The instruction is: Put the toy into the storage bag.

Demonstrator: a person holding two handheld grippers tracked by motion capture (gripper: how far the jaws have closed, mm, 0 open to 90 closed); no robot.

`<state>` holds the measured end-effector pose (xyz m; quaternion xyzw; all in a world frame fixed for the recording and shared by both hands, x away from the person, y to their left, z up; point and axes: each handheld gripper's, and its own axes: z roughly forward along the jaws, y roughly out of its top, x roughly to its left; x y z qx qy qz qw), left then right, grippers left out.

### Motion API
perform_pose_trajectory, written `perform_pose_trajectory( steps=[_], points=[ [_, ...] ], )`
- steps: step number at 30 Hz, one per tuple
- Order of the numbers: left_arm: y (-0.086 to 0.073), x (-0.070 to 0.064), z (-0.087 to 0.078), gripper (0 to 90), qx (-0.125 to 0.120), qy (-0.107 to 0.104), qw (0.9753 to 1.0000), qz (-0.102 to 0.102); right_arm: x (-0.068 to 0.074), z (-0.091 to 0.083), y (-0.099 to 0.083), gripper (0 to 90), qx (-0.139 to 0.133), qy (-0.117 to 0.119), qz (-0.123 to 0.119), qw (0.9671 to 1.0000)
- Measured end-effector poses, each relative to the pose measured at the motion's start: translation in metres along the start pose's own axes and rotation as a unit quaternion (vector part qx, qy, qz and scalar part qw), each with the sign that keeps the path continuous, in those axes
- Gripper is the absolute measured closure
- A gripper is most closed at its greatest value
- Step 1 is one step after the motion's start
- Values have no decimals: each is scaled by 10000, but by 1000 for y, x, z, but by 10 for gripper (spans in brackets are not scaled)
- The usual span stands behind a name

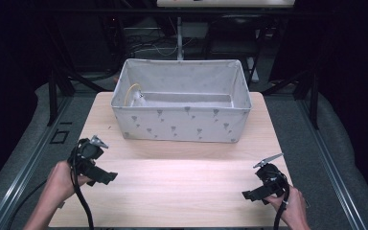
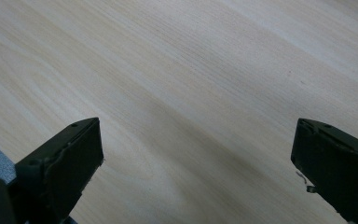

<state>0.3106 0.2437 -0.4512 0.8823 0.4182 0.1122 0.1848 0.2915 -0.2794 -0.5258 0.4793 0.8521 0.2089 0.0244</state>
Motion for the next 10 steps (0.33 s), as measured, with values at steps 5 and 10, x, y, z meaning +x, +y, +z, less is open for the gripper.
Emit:
perform_pose_trajectory(
  steps=[5,10],
  points=[
    [-24,-4,24,1,2,-125,9997,-221,0,0,0,19,48,-39,-36,10000],
    [-36,-7,37,2,118,-125,9996,-240,0,0,1,23,112,-19,-86,9999]
  ],
)
